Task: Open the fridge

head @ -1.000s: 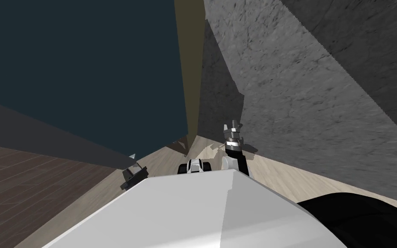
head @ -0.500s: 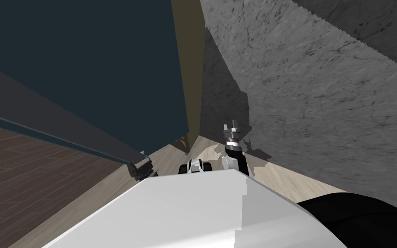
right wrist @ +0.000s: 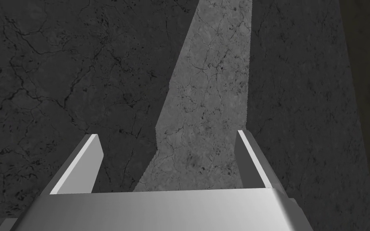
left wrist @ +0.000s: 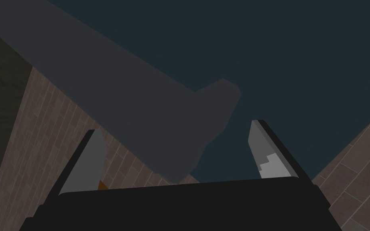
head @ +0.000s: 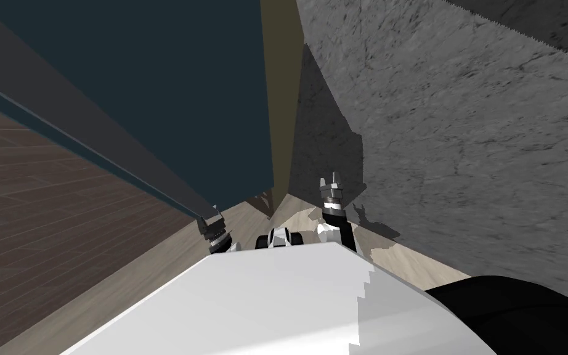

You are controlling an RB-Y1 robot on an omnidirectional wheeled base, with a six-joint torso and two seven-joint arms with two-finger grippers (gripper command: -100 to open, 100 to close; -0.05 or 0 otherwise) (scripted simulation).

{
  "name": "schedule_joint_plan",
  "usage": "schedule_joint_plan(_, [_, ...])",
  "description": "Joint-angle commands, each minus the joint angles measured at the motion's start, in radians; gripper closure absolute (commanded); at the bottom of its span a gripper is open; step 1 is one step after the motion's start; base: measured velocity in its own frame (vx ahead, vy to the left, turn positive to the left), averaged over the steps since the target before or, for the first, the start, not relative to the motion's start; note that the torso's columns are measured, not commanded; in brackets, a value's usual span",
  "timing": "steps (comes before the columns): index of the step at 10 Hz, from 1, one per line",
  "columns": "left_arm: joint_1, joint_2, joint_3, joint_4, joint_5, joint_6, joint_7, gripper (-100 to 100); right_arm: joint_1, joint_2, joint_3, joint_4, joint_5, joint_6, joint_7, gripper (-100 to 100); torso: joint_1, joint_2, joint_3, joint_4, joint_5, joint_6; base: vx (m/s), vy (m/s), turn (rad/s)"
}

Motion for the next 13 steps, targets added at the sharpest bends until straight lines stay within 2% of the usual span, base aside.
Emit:
schedule_joint_plan(1, [-0.070, 0.011, 0.007, 0.041, -0.027, 0.026, 0.008, -100, 0.000, 0.000, 0.000, 0.000, 0.000, 0.000, 0.000, 0, 0.000, 0.002, 0.001, 0.000, 0.000, -0.002, -0.057, -0.036, 0.182])
schedule_joint_plan(2, [-0.082, 0.011, 0.007, 0.041, -0.027, 0.026, 0.008, -100, 0.000, 0.000, 0.000, 0.000, 0.000, 0.000, 0.000, 0, 0.001, 0.003, 0.002, 0.000, 0.001, -0.002, -0.026, -0.021, -0.005])
schedule_joint_plan(3, [-0.126, 0.025, 0.017, 0.090, -0.050, 0.051, 0.016, -100, 0.000, 0.000, 0.000, 0.000, 0.000, 0.000, 0.000, 0, 0.002, 0.002, 0.001, 0.000, 0.001, -0.002, -0.049, -0.029, 0.258])
schedule_joint_plan(4, [-0.157, 0.025, 0.017, 0.090, -0.050, 0.051, 0.016, -100, 0.000, 0.000, 0.000, 0.000, 0.000, 0.000, 0.000, 0, 0.002, 0.003, 0.002, 0.000, 0.001, -0.003, -0.055, -0.029, 0.133])
schedule_joint_plan(5, [-0.187, 0.040, 0.027, 0.138, -0.073, 0.075, 0.024, -100, 0.000, 0.000, 0.000, 0.000, 0.000, 0.000, 0.000, 0, 0.002, 0.003, 0.002, 0.000, 0.001, -0.002, -0.068, -0.023, 0.219])
schedule_joint_plan(6, [-0.223, 0.040, 0.027, 0.138, -0.073, 0.075, 0.024, -100, 0.000, 0.000, 0.000, 0.000, 0.000, 0.000, 0.000, 0, 0.002, 0.004, 0.002, 0.000, 0.001, -0.003, -0.061, -0.029, 0.138])
schedule_joint_plan(7, [-0.232, 0.040, 0.027, 0.138, -0.073, 0.075, 0.024, -100, 0.000, 0.000, 0.000, 0.000, 0.000, 0.000, 0.000, 0, 0.001, 0.003, 0.002, 0.001, 0.000, -0.002, -0.034, -0.017, 0.016])
schedule_joint_plan(8, [-0.258, 0.054, 0.037, 0.172, -0.097, 0.100, 0.031, -100, 0.000, 0.000, 0.000, 0.000, 0.000, 0.000, 0.000, 0, -0.003, 0.003, 0.002, 0.003, -0.002, 0.000, -0.060, -0.027, 0.252])
schedule_joint_plan(10, [-0.307, 0.054, 0.037, 0.187, -0.097, 0.100, 0.031, -100, 0.000, 0.000, 0.000, 0.000, 0.000, 0.000, 0.000, 0, -0.002, 0.005, 0.003, 0.003, -0.002, -0.002, -0.042, -0.021, 0.075])
schedule_joint_plan(11, [-0.339, 0.068, 0.046, 0.235, -0.120, 0.125, 0.039, -100, 0.000, 0.000, 0.000, 0.000, 0.000, 0.000, 0.000, 0, -0.004, 0.004, 0.002, 0.005, -0.004, 0.002, -0.054, -0.013, 0.205])
schedule_joint_plan(12, [-0.371, 0.068, 0.046, 0.235, -0.120, 0.125, 0.039, -100, 0.000, 0.000, 0.000, 0.000, 0.000, 0.000, 0.000, 0, -0.004, 0.006, 0.003, 0.004, -0.004, -0.002, -0.055, -0.025, 0.147])
schedule_joint_plan(13, [-0.382, 0.068, 0.046, 0.235, -0.120, 0.125, 0.039, -100, 0.000, 0.000, 0.000, 0.000, 0.000, 0.000, 0.000, 0, -0.004, 0.008, 0.004, 0.006, -0.004, -0.002, -0.031, -0.011, 0.018])
